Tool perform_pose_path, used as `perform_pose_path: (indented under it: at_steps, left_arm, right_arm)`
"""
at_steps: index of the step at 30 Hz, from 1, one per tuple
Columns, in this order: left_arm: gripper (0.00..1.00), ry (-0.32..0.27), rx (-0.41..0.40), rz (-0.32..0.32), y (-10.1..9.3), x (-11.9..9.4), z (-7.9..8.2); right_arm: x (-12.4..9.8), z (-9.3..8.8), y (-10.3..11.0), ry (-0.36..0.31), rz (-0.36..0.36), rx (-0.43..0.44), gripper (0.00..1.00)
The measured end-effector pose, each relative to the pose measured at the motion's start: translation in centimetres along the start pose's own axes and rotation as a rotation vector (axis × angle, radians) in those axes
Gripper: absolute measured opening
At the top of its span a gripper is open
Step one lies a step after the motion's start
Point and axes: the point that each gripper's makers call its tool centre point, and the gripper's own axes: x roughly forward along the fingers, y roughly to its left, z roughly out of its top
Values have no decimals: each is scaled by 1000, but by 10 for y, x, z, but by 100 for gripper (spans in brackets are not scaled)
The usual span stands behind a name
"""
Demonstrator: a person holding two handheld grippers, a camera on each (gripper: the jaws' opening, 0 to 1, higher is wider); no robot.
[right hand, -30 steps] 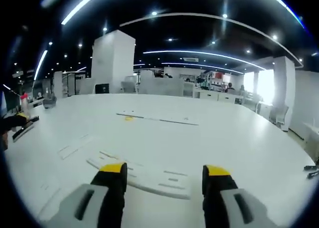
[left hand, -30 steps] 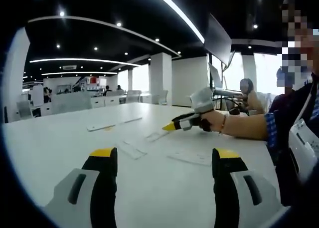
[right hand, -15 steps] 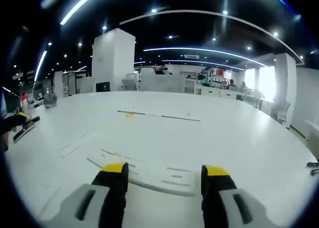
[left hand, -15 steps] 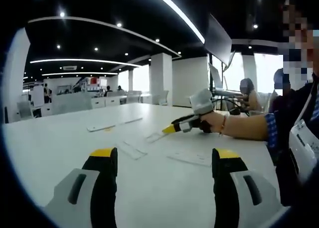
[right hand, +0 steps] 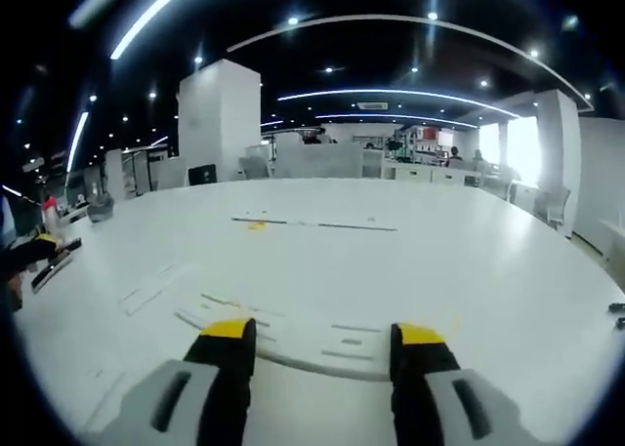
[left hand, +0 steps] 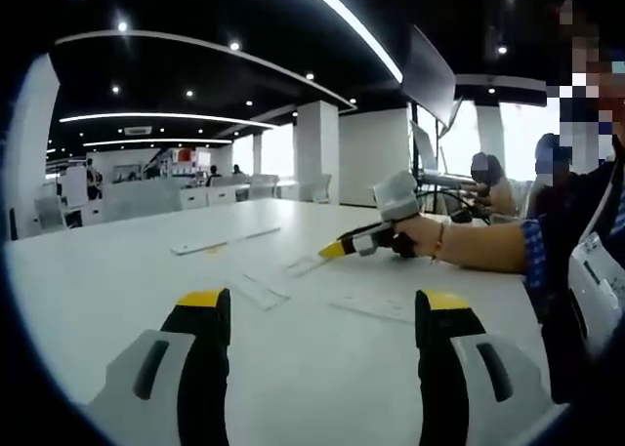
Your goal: Locate the socket holder cover, grip the socket holder cover, clip it into the socket holder slot.
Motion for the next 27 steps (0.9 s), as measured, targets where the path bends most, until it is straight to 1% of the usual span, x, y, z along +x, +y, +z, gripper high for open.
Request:
perform_pose_path:
  at_steps: [9, 16, 27]
  left_arm:
    - [77, 11, -1, 5, 2, -1, -2]
    - [77, 8, -2, 8, 2, -3, -2]
    - [77, 27, -12, 11, 3, -2, -7]
  right_arm:
    - [-1, 0, 12, -2, 11, -10, 57]
    - [-1, -1, 14, -2, 2, -7, 57]
    - [-3, -1, 15, 7, -7, -2, 56]
